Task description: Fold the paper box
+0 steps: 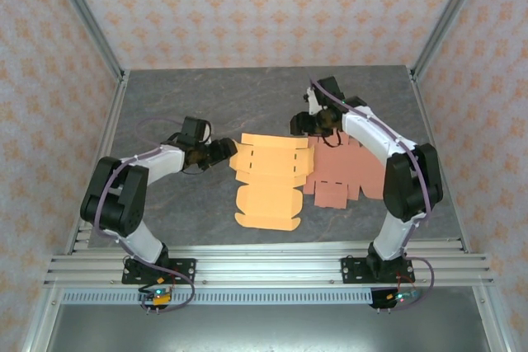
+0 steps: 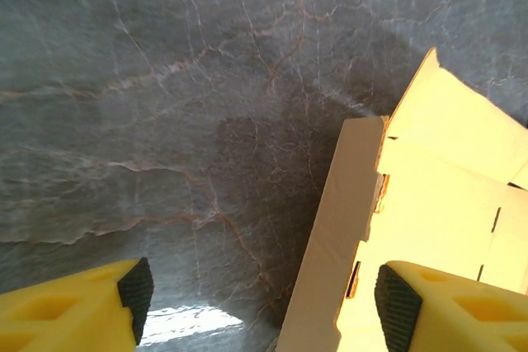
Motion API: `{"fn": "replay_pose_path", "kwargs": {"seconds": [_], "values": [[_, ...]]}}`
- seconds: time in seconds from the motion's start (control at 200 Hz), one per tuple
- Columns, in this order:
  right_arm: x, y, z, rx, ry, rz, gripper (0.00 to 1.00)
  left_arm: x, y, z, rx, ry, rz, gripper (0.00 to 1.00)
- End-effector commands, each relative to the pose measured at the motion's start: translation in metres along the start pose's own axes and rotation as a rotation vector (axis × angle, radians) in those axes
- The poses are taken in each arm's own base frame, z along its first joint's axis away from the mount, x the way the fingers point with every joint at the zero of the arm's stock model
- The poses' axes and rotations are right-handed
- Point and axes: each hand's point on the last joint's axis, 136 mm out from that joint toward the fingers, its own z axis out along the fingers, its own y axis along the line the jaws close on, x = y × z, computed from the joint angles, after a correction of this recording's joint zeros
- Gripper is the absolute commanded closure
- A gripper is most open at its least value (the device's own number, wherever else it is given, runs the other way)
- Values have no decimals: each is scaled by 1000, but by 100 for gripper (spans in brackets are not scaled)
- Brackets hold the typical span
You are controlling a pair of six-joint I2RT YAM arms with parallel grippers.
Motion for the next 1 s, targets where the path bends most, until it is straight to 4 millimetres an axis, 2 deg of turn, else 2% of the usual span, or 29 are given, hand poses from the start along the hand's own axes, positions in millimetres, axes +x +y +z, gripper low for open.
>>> {"fn": "replay_pose_path", "kwargs": {"seconds": [0.0, 0.1, 0.115, 0.2, 0.245, 0.29, 0.375, 0.456, 0.521, 0.561, 0.621, 0.741, 0.861, 0.991], "values": [[33, -13, -1, 38, 78, 91, 36, 5, -12, 1, 5, 28, 65, 29], [34, -9, 0, 19, 84, 67, 36, 9, -12, 10, -27, 57, 120, 36], [31, -6, -1, 1, 80, 62, 36, 9, -13, 12, -23, 62, 124, 40], [16, 15, -5, -90, 49, 50, 36, 12, -15, 19, -13, 77, 128, 49], [6, 21, -6, -107, 30, 55, 37, 13, -16, 23, -10, 77, 136, 54], [-4, 22, -5, -97, 11, 81, 37, 12, -16, 25, -9, 81, 141, 63], [-22, 11, -1, -10, -4, 276, 38, 11, -21, 23, 8, 77, 150, 82], [-27, 14, 2, 24, 11, 572, 38, 6, -26, 15, 37, 23, 141, 89], [-24, 33, 9, -34, 32, 801, 37, 0, -29, 6, 55, -45, 149, 92], [-25, 47, 15, -90, 40, 905, 36, -5, -30, -1, 62, -94, 129, 100], [-23, 65, 21, -124, 57, 1024, 34, -13, -30, -13, 67, -177, 114, 100], [-31, 103, 25, -191, 62, 1091, 29, -25, -29, -35, 95, -341, 99, 100], [-40, 121, 37, -228, 119, 1159, 25, -34, -30, -57, 128, -475, 139, 100], [-56, 147, 43, -317, 176, 1206, 25, -36, -38, -64, 142, -501, 202, 100]]}}
